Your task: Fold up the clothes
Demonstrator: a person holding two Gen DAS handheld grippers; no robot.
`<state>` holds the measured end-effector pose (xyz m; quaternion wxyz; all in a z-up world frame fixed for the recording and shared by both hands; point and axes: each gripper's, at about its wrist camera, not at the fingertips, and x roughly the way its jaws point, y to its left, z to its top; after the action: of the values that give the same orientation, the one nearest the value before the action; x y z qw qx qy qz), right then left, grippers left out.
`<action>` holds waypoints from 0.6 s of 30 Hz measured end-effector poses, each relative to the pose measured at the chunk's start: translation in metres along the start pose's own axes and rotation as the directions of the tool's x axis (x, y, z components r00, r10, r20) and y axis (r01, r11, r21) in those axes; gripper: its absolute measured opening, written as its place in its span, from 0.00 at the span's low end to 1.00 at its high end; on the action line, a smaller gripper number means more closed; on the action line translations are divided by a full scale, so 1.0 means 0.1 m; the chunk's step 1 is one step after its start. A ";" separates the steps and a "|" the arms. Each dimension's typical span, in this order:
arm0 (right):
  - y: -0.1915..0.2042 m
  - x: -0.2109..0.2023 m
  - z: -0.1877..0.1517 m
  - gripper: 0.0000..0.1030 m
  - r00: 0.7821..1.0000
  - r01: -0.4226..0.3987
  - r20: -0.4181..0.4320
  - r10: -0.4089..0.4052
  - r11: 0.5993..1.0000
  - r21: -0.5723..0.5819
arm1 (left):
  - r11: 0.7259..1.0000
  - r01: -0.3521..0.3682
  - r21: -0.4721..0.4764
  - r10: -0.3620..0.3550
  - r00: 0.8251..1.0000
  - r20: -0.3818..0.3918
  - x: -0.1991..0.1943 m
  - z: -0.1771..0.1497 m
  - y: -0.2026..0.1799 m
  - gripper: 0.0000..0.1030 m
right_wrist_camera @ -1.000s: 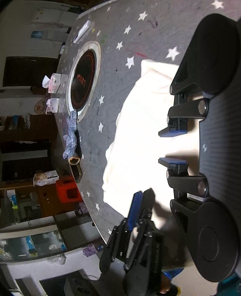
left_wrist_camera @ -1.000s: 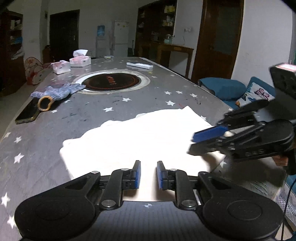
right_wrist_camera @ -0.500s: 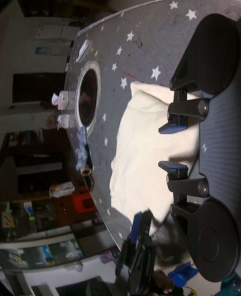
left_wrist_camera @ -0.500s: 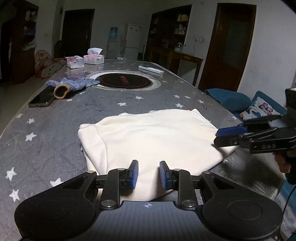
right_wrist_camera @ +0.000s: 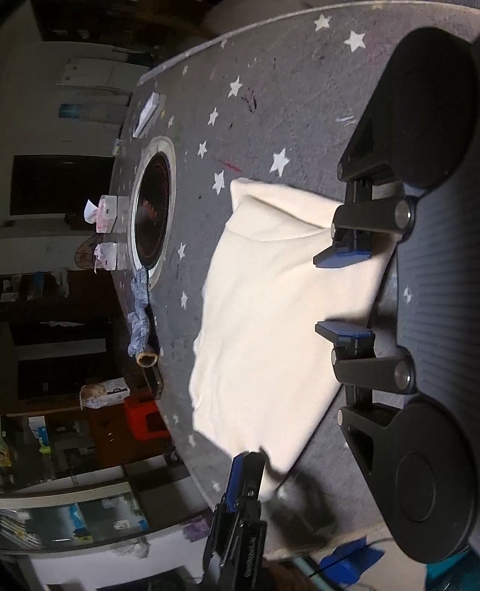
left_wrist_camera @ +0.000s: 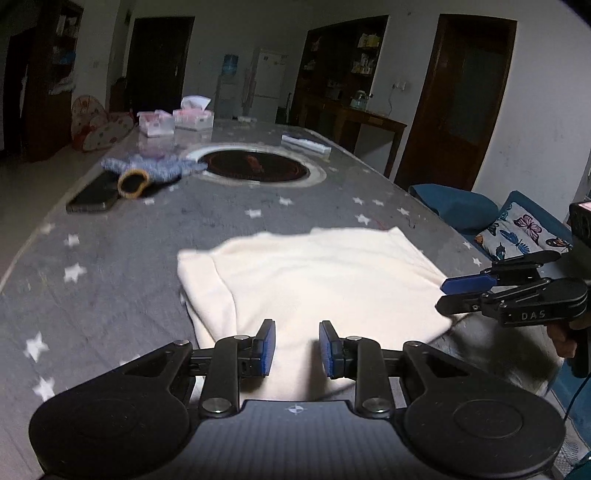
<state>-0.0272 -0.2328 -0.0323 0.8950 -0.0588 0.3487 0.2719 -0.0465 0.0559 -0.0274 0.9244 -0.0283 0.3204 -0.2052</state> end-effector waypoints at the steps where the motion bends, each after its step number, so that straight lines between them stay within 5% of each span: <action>1: -0.01 0.00 0.04 0.30 1.000 -0.015 0.008 0.015 1.000 0.004 | 1.000 0.001 0.001 -0.001 1.000 0.006 0.00 0.04 0.01 0.28; 10: -0.10 0.31 0.27 0.31 1.000 -0.018 0.014 0.018 1.000 0.010 | 0.998 -0.047 -0.043 0.046 0.999 -0.029 0.37 0.21 0.22 0.27; 18: -0.22 0.33 0.29 0.31 1.000 0.007 0.007 -0.008 0.999 0.042 | 0.992 -0.105 -0.068 0.104 0.994 -0.016 0.29 0.19 0.40 0.27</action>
<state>0.0218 -0.2283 -0.0343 0.8983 -0.0403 0.3508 0.2614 0.0004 0.0795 -0.0365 0.9302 -0.0418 0.3342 -0.1457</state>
